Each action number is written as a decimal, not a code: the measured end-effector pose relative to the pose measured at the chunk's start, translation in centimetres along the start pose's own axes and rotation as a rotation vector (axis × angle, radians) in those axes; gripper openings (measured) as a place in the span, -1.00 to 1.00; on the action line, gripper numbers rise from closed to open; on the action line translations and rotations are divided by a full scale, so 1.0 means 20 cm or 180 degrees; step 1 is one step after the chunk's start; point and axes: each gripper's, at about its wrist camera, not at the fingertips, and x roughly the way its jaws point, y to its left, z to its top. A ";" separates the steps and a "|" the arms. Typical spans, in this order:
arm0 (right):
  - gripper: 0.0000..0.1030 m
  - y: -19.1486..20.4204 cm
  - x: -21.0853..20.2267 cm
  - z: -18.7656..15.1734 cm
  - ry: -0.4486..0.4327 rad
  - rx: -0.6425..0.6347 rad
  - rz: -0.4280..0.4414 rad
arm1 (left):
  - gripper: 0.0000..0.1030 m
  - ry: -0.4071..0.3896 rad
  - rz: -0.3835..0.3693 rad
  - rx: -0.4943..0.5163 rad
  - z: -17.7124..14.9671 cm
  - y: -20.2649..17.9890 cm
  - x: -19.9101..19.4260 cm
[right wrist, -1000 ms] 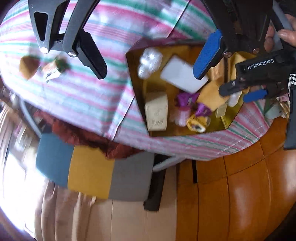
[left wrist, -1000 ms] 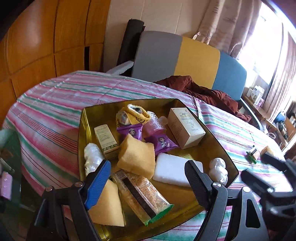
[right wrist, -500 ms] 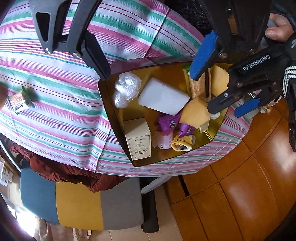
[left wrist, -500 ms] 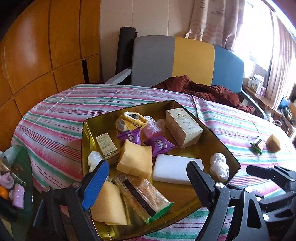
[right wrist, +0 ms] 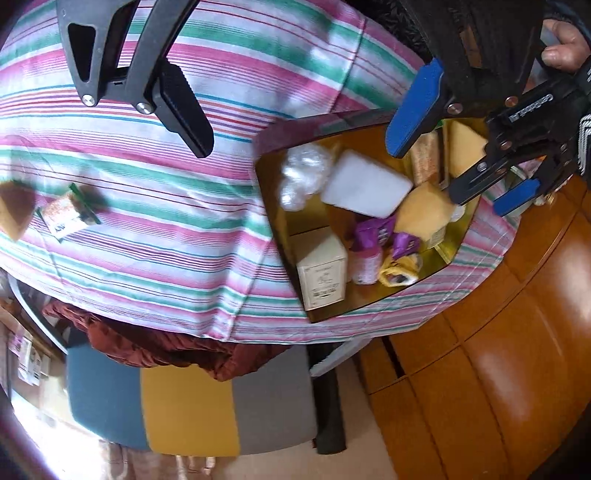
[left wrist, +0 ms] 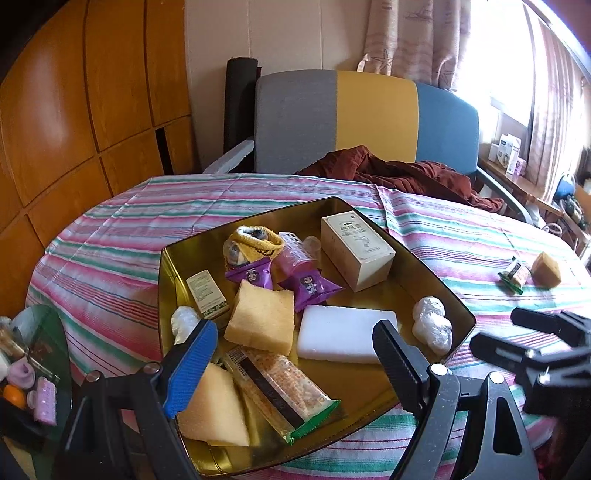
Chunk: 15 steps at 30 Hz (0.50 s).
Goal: Organize objects
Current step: 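Move both tools back toward the biscuit pack and last sponge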
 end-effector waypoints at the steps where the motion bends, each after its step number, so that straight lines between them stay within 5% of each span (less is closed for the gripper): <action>1: 0.87 -0.02 -0.01 0.01 -0.0013 0.0030 -0.0035 | 0.68 -0.0010 0.0010 0.0037 0.01 -0.01 0.00; 15: 0.87 -0.41 -0.17 0.10 -0.0185 0.0350 -0.0586 | 0.69 -0.0143 -0.0066 0.0476 0.09 -0.20 -0.05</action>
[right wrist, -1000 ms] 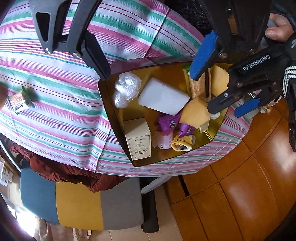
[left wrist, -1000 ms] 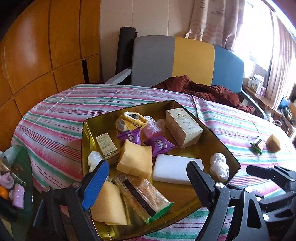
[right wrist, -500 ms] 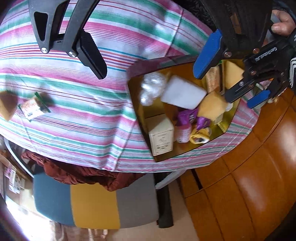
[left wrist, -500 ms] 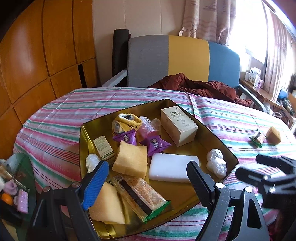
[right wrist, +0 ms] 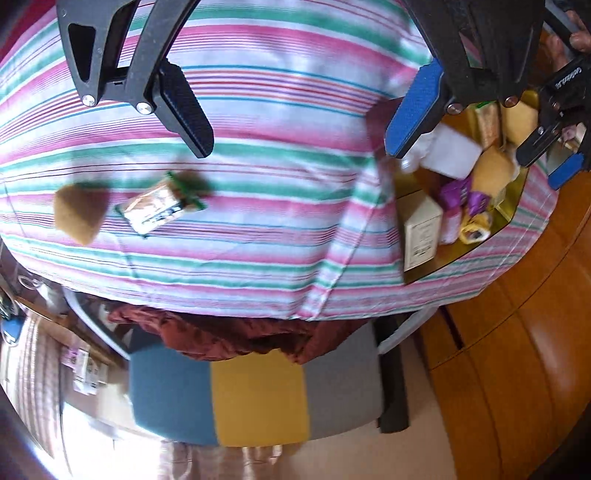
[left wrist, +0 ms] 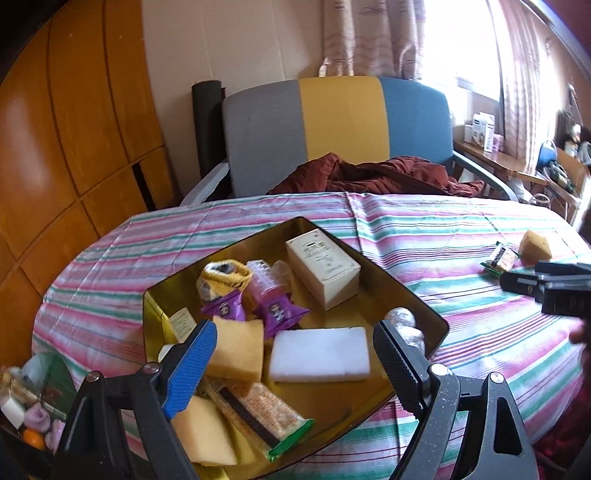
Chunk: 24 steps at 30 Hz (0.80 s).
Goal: Organize objects
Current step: 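Move both tools back toward the biscuit pack and last sponge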
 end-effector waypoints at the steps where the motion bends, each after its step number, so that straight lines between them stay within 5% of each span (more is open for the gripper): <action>1: 0.87 -0.03 -0.01 0.01 -0.0007 0.0031 -0.0031 | 0.69 -0.0012 -0.0003 0.0034 0.01 -0.02 0.00; 24: 0.87 -0.63 -0.08 0.11 -0.0059 0.0704 -0.0572 | 0.70 -0.0071 -0.0323 0.0482 0.13 -0.34 0.03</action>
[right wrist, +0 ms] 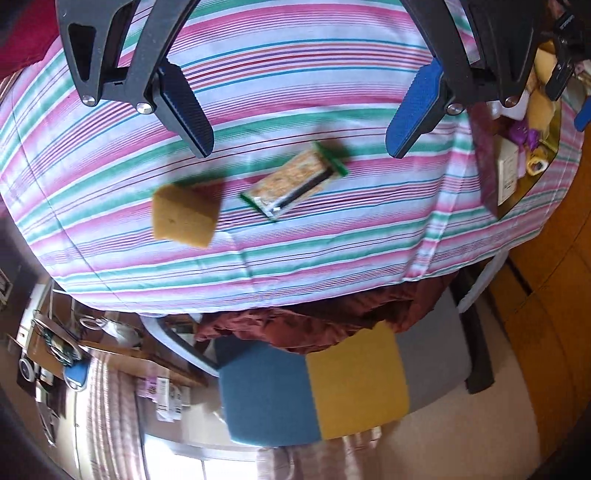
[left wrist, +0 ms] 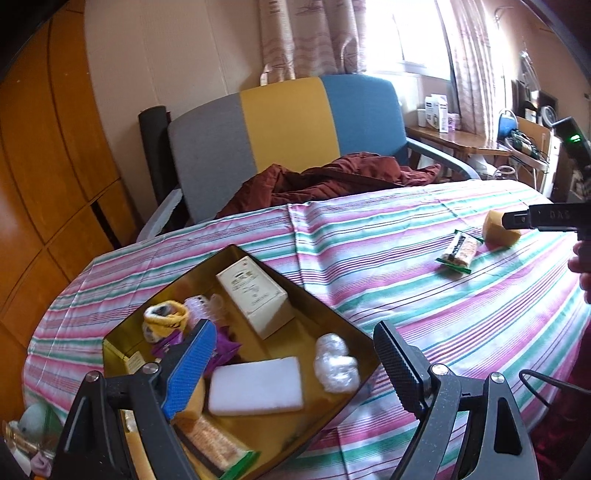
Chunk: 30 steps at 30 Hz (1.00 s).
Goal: Organize objects
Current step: 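Move both tools back toward the biscuit pack and last sponge, then grasp the last yellow sponge with the right tool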
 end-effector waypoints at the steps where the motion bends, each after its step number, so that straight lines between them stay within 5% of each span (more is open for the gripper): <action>1: 0.87 -0.03 0.01 0.01 0.0009 0.0042 -0.0029 | 0.70 0.0000 -0.0028 0.0017 0.01 -0.02 0.01; 15: 0.87 -0.62 0.17 0.22 0.0159 0.0917 -0.0467 | 0.70 0.0180 -0.0394 0.0080 0.12 -0.22 0.22; 28: 0.86 -0.53 0.58 0.32 0.0527 0.0473 -0.0639 | 0.70 0.0427 -0.0670 0.0185 0.25 -0.46 0.47; 30: 0.45 -0.51 0.58 0.31 0.0525 0.0432 -0.0509 | 0.70 0.0451 -0.0694 0.0195 0.27 -0.49 0.50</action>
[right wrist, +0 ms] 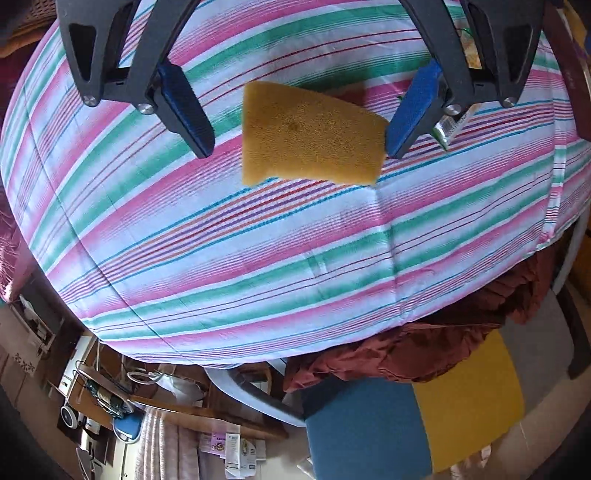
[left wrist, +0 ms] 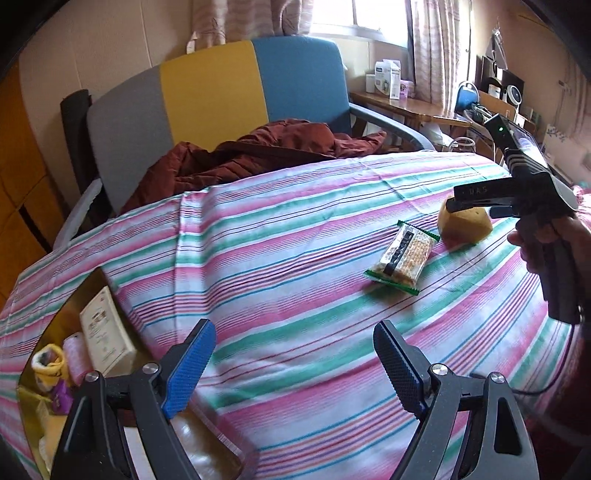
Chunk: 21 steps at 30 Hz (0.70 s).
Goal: Organize objects
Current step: 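Grasp the last yellow sponge with the right tool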
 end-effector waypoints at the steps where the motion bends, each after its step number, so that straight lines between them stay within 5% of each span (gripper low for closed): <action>1: 0.45 0.01 -0.01 0.00 -0.0011 -0.0024 -0.0012 | 0.70 0.0009 -0.0012 0.0014 0.02 -0.02 0.02; 21: 0.36 -0.06 -0.08 0.02 -0.0097 0.0084 0.0216 | 0.70 0.0197 -0.0530 0.0930 0.31 -0.53 0.54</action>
